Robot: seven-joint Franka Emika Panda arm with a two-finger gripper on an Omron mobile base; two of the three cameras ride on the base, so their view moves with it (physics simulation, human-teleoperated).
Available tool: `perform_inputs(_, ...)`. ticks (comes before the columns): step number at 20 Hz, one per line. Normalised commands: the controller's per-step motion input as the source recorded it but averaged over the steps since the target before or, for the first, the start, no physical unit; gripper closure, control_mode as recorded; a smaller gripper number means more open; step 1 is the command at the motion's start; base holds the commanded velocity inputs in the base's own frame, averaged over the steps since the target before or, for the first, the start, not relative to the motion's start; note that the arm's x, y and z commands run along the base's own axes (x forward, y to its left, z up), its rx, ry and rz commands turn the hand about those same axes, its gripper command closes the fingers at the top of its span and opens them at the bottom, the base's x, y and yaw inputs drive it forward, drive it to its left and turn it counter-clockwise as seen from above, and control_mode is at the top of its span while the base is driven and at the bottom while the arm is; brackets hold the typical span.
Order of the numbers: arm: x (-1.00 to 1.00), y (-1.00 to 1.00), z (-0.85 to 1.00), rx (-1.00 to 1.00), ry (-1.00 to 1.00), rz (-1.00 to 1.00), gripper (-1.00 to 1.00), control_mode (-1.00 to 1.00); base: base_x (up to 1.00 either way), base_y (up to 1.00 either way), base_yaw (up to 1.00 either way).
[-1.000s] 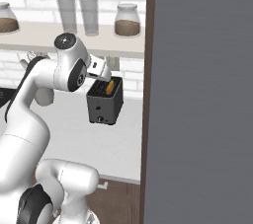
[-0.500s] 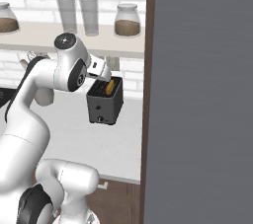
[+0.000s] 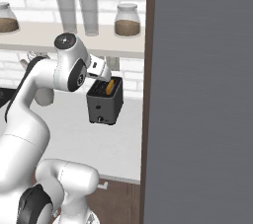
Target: Start the toaster. Once the lever pops up, take the bread to the plate on the dining counter.
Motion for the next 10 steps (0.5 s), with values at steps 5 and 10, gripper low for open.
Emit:
perform_inputs(5,0.00,0.00,0.00,0.00,0.00,0.00,-1.00,-1.00,0.00,0.00,0.00)
perform_inputs(10,0.00,0.00,0.00,0.00,0.00,0.00,-1.00,-1.00,0.00,0.00,0.00)
